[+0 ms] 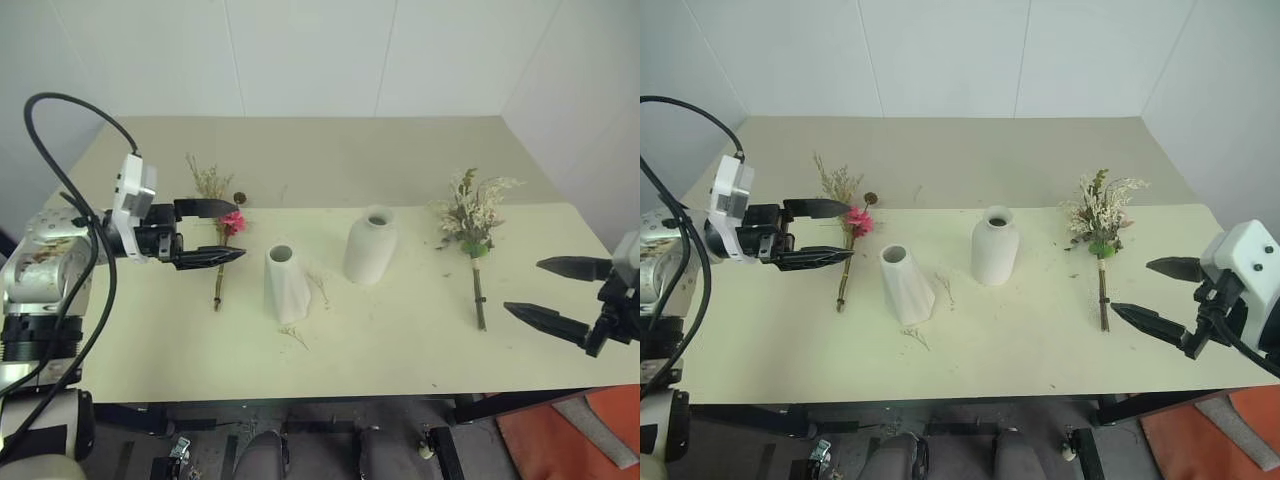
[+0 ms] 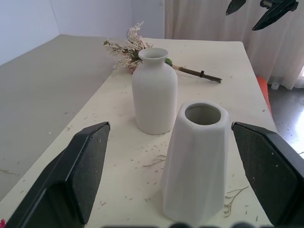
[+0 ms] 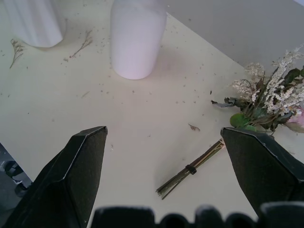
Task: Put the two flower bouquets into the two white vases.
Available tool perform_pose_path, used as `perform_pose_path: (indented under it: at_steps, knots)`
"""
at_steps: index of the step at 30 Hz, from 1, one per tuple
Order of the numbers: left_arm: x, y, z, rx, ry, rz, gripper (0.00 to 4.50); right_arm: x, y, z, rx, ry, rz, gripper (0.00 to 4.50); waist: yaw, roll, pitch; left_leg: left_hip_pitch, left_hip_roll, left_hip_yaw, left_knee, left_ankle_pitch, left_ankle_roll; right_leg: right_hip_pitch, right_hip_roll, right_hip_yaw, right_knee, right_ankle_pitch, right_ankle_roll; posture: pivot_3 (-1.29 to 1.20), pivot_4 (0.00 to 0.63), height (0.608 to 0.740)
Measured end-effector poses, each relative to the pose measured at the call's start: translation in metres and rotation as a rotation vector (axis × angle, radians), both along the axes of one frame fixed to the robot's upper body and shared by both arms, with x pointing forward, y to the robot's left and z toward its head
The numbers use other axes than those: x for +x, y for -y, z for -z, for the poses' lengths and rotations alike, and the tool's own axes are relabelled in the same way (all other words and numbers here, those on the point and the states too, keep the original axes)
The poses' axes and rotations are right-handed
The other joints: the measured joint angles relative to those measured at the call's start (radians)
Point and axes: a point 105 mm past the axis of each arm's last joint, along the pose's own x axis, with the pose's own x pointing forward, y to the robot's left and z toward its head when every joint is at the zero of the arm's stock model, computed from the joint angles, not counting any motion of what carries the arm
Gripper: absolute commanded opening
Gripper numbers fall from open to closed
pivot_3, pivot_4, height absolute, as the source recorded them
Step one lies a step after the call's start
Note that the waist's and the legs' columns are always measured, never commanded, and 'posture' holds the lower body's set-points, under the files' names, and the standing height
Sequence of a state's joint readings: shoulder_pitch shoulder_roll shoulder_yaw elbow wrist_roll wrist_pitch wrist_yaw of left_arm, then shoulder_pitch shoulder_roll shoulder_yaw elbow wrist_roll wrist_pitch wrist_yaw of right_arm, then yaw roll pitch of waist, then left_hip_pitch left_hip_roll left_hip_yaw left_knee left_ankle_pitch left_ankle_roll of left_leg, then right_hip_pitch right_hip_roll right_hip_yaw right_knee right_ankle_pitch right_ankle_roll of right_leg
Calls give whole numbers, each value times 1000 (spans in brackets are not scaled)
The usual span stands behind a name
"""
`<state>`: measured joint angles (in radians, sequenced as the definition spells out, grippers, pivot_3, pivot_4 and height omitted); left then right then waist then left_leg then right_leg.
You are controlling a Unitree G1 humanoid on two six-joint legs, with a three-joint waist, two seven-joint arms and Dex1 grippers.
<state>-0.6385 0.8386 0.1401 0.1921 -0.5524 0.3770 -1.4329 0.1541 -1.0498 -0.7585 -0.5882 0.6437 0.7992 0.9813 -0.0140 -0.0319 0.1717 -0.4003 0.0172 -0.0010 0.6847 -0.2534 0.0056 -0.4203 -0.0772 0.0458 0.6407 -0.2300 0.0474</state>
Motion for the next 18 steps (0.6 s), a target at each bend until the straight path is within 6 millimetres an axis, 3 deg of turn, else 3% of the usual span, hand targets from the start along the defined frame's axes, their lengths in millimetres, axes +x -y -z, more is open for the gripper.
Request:
perform_pose_path:
  at_steps: [8,18]
  knots:
    - [-5,-6,5,-5,-6,-38,4465,10,-3,2,11,-23,-22,4500,0,0,0,0,0,0,0,0,0,0,0,0,0,0,0,0,150,740]
    - [-4,1,-11,-31,61,-13,4465,26,-1,-2,14,-4,28,4500,3,0,0,0,0,0,0,0,0,0,0,-1,1,0,0,0,150,740]
